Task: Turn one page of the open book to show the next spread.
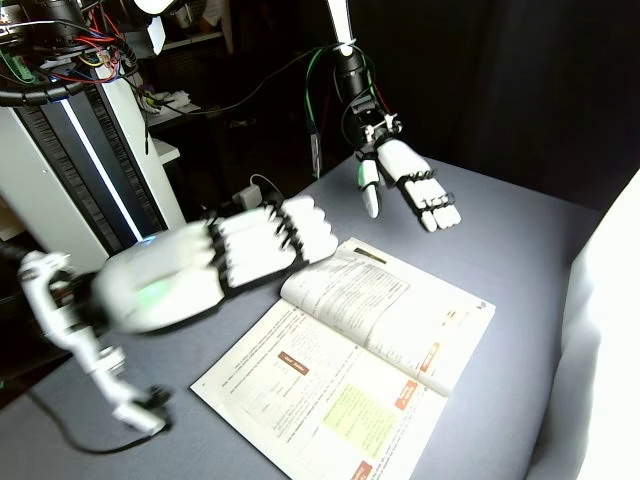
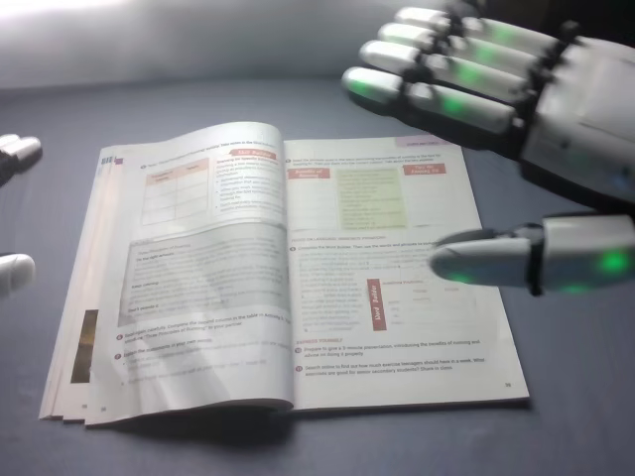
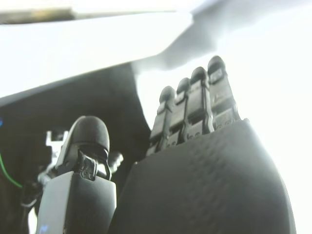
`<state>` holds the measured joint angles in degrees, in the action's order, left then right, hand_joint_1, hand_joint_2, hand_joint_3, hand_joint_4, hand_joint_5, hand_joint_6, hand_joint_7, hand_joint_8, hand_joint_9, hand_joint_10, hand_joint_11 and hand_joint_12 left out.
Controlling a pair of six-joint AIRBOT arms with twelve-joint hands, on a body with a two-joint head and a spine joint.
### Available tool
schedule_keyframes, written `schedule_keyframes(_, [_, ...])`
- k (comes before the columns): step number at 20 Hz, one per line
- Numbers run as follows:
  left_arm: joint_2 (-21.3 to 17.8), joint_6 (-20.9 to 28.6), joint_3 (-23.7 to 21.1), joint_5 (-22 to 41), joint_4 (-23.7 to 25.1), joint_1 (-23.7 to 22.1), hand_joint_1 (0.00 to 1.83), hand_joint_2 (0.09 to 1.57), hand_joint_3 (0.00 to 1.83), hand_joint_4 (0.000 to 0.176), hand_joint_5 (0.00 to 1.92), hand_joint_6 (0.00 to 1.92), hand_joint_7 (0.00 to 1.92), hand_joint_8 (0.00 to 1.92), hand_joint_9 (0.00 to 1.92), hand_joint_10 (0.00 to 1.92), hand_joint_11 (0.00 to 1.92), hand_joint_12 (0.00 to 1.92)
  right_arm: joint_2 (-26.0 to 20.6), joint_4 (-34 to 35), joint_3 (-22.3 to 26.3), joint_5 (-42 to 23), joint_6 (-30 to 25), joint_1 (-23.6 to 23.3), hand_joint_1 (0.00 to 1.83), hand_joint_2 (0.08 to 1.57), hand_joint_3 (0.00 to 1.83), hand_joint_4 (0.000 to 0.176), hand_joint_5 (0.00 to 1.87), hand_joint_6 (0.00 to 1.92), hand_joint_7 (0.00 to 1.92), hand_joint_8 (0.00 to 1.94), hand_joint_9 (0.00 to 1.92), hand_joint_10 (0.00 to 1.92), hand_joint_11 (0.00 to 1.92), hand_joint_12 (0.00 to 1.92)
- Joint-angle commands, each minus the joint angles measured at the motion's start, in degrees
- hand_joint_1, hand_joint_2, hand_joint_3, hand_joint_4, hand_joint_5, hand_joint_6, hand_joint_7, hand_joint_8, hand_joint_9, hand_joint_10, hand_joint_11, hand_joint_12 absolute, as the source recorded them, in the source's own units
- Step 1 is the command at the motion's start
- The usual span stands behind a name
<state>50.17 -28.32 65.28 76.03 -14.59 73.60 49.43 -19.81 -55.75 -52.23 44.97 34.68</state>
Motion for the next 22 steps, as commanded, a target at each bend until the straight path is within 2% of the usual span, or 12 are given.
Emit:
schedule_keyframes(1, [-0.5,0.1,0.1,7.7,-0.9,-0.6,0.36,1.37,0.00,0.000,0.00,0.00,0.00,0.00,0.00,0.00,0.00,0.00,-0.8,3.2,0.5,-6.8,1.1,-0.1,0.00,1.17,0.00,0.000,0.00,0.00,0.00,0.00,0.00,0.00,0.00,0.00])
schedule_keyframes(3, [-0.3,0.1,0.4,9.1,0.6,-1.9,0.39,1.36,0.00,0.000,0.00,0.00,0.00,0.00,0.00,0.00,0.00,0.00,-2.5,6.7,1.4,-7.0,3.1,2.0,0.00,1.18,0.00,0.009,0.00,0.00,0.00,0.00,0.00,0.00,0.00,0.00])
schedule_keyframes(5, [0.4,0.1,0.8,9.4,2.7,-4.4,0.29,1.36,0.00,0.030,0.00,0.00,0.00,0.00,0.00,0.00,0.00,0.00,-3.8,10.0,2.1,-7.6,5.0,3.9,0.00,1.18,0.00,0.000,0.00,0.00,0.00,0.00,0.00,0.00,0.00,0.00])
schedule_keyframes(7, [2.0,0.2,1.5,9.9,4.7,-7.9,0.34,1.35,0.00,0.000,0.00,0.00,0.00,0.00,0.00,0.00,0.00,0.00,-5.7,14.6,3.3,-9.7,7.5,6.7,0.00,1.20,0.01,0.000,0.00,0.00,0.00,0.00,0.00,0.00,0.00,0.00])
schedule_keyframes(12, [5.5,2.0,3.1,12.1,6.3,-11.5,0.29,1.31,0.00,0.007,0.00,0.00,0.00,0.00,0.00,0.00,0.00,0.00,-7.6,23.2,4.6,-17.7,9.6,13.2,0.06,1.24,0.01,0.000,0.00,0.00,0.00,0.00,0.00,0.00,0.00,0.00])
schedule_keyframes(13, [5.9,2.1,3.2,13.0,6.0,-11.6,0.30,1.29,0.00,0.028,0.00,0.00,0.00,0.00,0.00,0.00,0.00,0.00,-7.9,24.9,4.8,-19.8,9.7,14.4,0.06,1.23,0.01,0.054,0.00,0.00,0.00,0.00,0.00,0.00,0.00,0.00])
schedule_keyframes(14, [6.3,2.4,3.4,13.5,5.9,-11.9,0.22,1.30,0.00,0.027,0.00,0.00,0.00,0.00,0.00,0.00,0.00,0.00,-8.1,26.1,5.0,-21.5,9.7,15.4,0.10,1.23,0.01,0.070,0.00,0.00,0.00,0.00,0.00,0.00,0.00,0.00])
schedule_keyframes(15, [6.6,2.5,3.6,13.8,5.9,-12.4,0.26,1.27,0.00,0.035,0.00,0.00,0.00,0.00,0.00,0.00,0.00,0.00,-8.3,27.1,5.2,-23.1,9.7,16.4,0.22,1.24,0.00,0.150,0.00,0.00,0.00,0.00,0.00,0.00,0.03,0.02])
schedule_keyframes(17, [7.0,2.6,4.0,13.9,6.7,-14.0,0.24,1.27,0.00,0.035,0.00,0.00,0.00,0.00,0.00,0.00,0.00,0.00,-8.8,29.2,5.7,-27.5,9.6,18.6,0.28,1.24,0.00,0.165,0.00,0.00,0.00,0.00,0.00,0.00,0.04,0.03])
schedule_keyframes(18, [7.2,2.6,4.1,14.2,6.9,-14.5,0.19,1.27,0.00,0.045,0.00,0.00,0.00,0.00,0.00,0.00,0.00,0.00,-9.0,29.8,5.8,-28.9,9.6,19.3,0.26,1.24,0.00,0.129,0.00,0.00,0.00,0.00,0.00,0.00,0.03,0.03])
schedule_keyframes(19, [7.6,2.6,4.3,14.8,7.1,-15.2,0.14,1.28,0.00,0.059,0.00,0.00,0.00,0.00,0.00,0.00,0.00,0.00,-9.4,30.6,5.8,-31.1,9.4,20.1,0.25,1.23,0.00,0.137,0.00,0.00,0.00,0.00,0.00,0.00,0.02,0.03])
schedule_keyframes(22, [7.8,2.5,4.4,18.4,6.4,-15.5,0.23,1.33,0.01,0.055,0.00,0.00,0.00,0.00,0.00,0.00,0.00,0.00,-10.4,30.7,6.0,-36.2,8.9,20.3,0.23,1.23,0.00,0.107,0.00,0.00,0.00,0.00,0.00,0.00,0.00,0.15])
